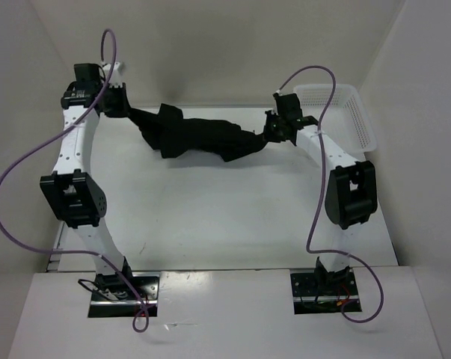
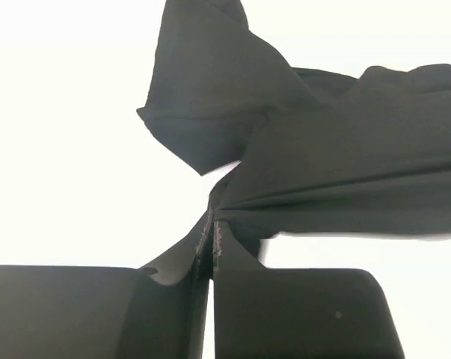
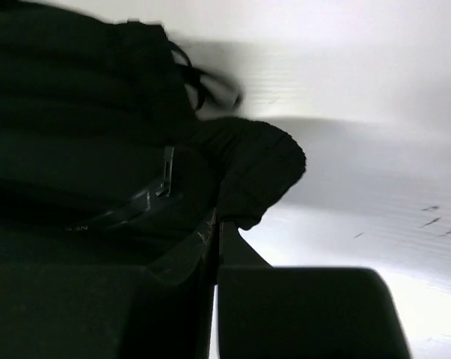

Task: Fold and stack the shorts
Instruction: Move the shorts to the center of the board

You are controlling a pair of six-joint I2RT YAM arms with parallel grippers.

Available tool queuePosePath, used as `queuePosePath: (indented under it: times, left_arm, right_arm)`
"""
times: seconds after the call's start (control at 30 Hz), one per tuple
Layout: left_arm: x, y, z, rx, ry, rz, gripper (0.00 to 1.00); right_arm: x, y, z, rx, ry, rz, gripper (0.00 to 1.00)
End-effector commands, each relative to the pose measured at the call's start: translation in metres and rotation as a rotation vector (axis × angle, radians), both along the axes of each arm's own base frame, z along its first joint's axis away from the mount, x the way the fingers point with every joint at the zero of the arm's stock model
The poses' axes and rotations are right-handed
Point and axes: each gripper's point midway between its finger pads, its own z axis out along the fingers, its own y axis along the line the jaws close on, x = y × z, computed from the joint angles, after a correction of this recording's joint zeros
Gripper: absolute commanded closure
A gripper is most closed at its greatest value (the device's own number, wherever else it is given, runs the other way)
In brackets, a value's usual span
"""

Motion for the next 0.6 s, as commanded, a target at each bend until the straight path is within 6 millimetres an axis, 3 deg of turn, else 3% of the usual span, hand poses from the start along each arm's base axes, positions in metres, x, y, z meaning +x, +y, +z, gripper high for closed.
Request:
queuePosePath:
  times: [0.0,0.03,0.1,0.13,0.17,0.2,0.23,0.4,0.43,0.47,0.5,0.53,0.57]
  left_arm:
    - [-0.021,-0.037,-0.024,-0.069,0.101,-0.108,0.96]
    - [-0.021,-0.037,-0.041,-0.073,0.134,-0.108,0.91]
    - [-0.013,-0.037,-0.054,-0.074,0.139,-0.107,0.91]
    - [-0.008,-0.04,-0.072,-0.07,0.166,-0.111,0.91]
    - [0.002,-0.037,-0.075,-0.058,0.151,-0.102,0.91]
    - [0.008,-0.036,-0.084,-0.032,0.156,-0.087,0.91]
    - [0.013,-0.031,-0.107,-0.014,0.191,-0.069,0.89]
    - [0.045,-0.053,-0.135,0.099,0.172,-0.06,0.85]
    - [0.053,-0.044,-0.138,0.137,0.167,-0.024,0.82]
    - [0.057,-0.046,-0.136,0.152,0.157,-0.019,0.69]
    - [0.06,-0.044,-0.132,0.162,0.145,-0.009,0.57]
    - [0.06,-0.042,-0.121,0.168,0.125,-0.001,0.39]
    - [0.055,-0.042,-0.118,0.168,0.128,-0.001,0.34]
  right_arm:
    - [-0.01,0.006,0.036,0.016,-0.107,0.071,1.0]
    - [-0.017,0.012,0.028,0.022,-0.085,0.092,1.0]
    - [-0.028,0.031,0.026,0.038,-0.084,0.162,1.0]
    - [-0.029,0.038,0.028,0.048,-0.092,0.179,1.0]
    - [-0.032,0.046,0.026,0.056,-0.093,0.202,1.0]
    - [-0.031,0.047,0.019,0.053,-0.078,0.203,1.0]
    - [-0.031,0.052,0.016,0.053,-0.079,0.212,1.0]
    - [-0.016,0.053,-0.001,0.038,-0.06,0.186,1.0]
    - [-0.011,0.051,-0.001,0.027,-0.072,0.171,1.0]
    - [-0.006,0.051,0.006,0.025,-0.092,0.163,1.0]
    - [-0.005,0.049,0.001,0.016,-0.083,0.157,1.0]
    - [-0.001,0.047,0.005,0.002,-0.099,0.152,1.0]
    - [-0.001,0.046,0.005,-0.004,-0.101,0.145,1.0]
